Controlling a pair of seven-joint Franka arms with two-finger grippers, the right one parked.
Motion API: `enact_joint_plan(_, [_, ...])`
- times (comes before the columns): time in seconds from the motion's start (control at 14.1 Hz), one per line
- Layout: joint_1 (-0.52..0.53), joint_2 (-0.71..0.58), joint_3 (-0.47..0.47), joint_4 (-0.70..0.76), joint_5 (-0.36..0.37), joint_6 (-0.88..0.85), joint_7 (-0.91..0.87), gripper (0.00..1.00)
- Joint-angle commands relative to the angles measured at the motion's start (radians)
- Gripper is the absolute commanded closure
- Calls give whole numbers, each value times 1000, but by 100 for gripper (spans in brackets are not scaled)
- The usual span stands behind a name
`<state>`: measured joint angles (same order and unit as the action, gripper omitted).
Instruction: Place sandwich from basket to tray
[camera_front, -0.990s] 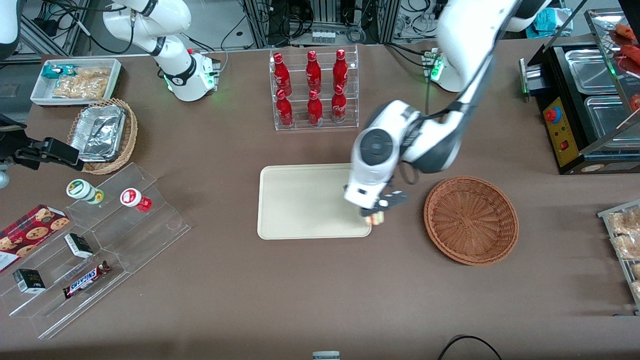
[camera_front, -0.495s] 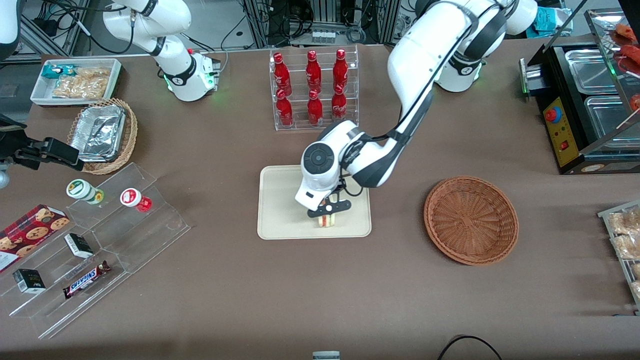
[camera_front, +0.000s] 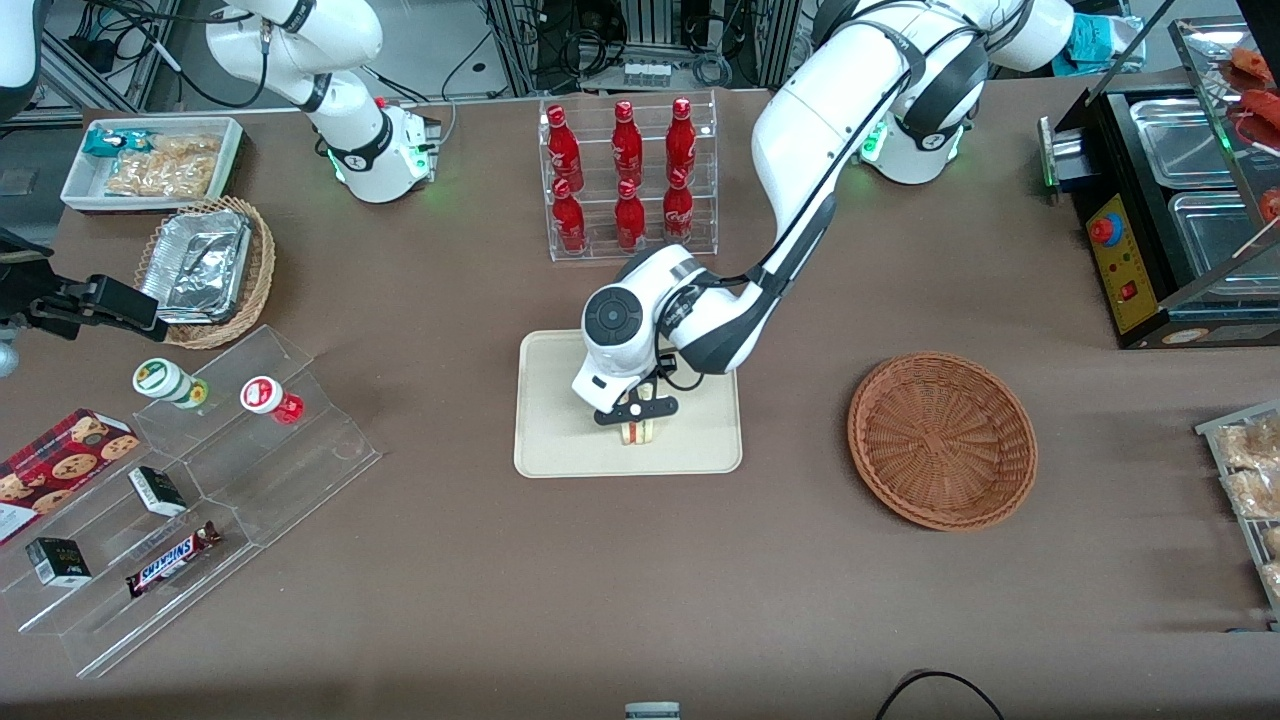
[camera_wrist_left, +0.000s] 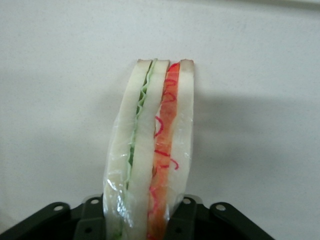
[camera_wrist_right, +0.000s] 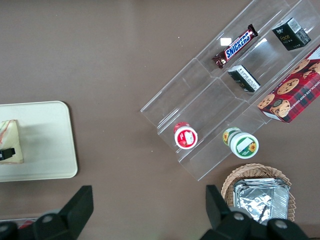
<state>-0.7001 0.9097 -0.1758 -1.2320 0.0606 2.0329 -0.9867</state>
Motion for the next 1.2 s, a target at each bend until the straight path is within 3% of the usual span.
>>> enact_joint_plan(0.0, [2, -66, 13, 12, 1, -46, 9, 0])
enact_joint_plan(0.21, [89, -205, 13, 12, 1, -215, 46, 0])
enact_joint_plan(0.42, [186, -343, 13, -30, -2, -357, 202, 0])
enact_joint_plan(0.71, [342, -535, 13, -226, -2, -379, 333, 0])
enact_joint_plan(1.13, [583, -696, 15, -277, -2, -563, 580, 0])
